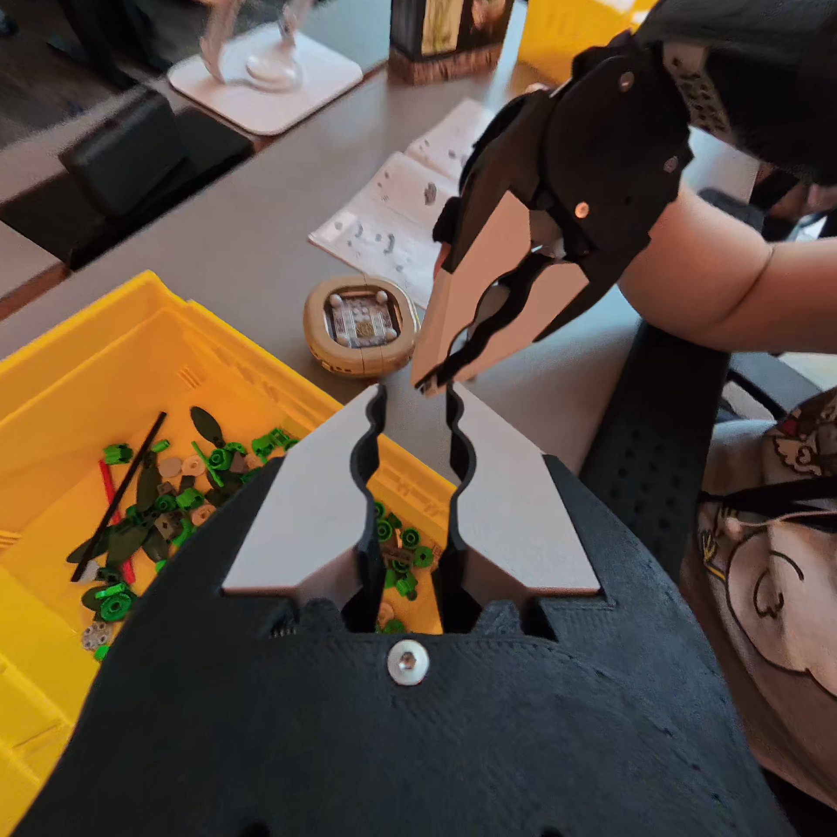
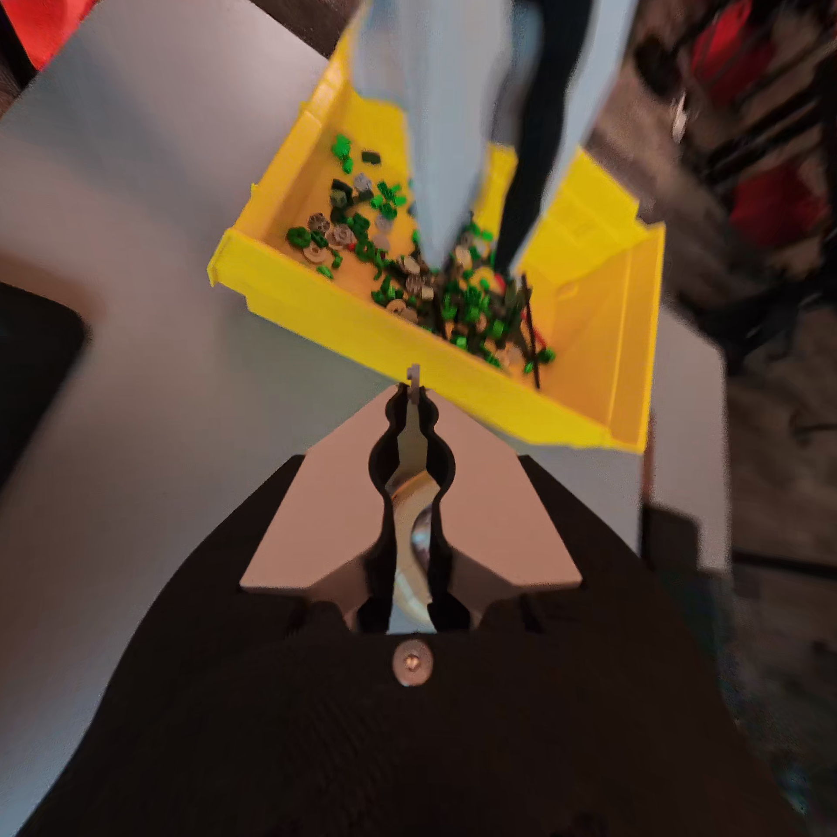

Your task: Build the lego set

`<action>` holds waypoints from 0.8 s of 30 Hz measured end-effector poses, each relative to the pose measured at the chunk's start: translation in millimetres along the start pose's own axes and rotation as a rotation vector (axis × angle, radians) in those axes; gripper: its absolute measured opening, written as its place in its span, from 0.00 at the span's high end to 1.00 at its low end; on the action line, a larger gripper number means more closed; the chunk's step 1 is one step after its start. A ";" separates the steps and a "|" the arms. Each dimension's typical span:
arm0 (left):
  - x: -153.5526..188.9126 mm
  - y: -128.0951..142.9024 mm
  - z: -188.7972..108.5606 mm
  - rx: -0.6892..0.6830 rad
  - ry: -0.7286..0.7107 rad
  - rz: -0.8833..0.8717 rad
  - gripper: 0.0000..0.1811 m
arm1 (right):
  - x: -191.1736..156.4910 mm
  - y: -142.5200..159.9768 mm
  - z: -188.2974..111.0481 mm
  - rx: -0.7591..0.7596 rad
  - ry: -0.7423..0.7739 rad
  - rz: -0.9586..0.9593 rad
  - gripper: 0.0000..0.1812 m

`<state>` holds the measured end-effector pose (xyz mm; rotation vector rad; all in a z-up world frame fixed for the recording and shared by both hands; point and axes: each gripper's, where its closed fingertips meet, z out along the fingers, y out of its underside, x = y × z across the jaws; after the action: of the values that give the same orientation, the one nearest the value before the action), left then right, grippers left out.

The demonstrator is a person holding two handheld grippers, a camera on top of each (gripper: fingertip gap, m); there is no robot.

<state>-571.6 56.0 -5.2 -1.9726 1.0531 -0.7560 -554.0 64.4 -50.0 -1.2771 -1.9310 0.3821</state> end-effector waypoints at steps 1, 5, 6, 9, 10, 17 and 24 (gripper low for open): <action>4.6 -3.1 -2.4 0.031 0.003 0.026 0.82 | 1.7 6.8 -9.0 -0.002 -0.024 0.108 0.98; 34.8 0.7 20.5 0.044 -0.045 0.326 0.70 | -23.6 15.4 -47.7 0.112 -0.305 0.571 0.98; 37.4 2.5 32.0 0.032 -0.099 0.424 0.70 | -33.0 19.9 -57.1 0.112 -0.372 0.648 0.98; 62.0 0.1 65.3 0.042 -0.106 0.647 0.79 | -57.9 19.9 -83.5 0.155 -0.523 0.772 0.98; 76.0 -4.6 73.7 0.074 -0.052 0.669 0.81 | -67.7 19.5 -91.0 0.156 -0.579 0.797 0.99; 137.7 -19.8 99.4 0.150 0.214 0.731 0.88 | -104.7 29.6 -125.5 0.179 -0.788 0.925 0.98; 164.0 -16.4 120.4 0.103 0.245 0.847 0.89 | -122.2 40.8 -143.5 0.175 -0.911 1.021 0.99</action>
<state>-392.5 -38.1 -32.3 -1.1708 1.7752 -0.5513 -397.7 -47.5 -34.5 -2.1112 -1.6214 1.8512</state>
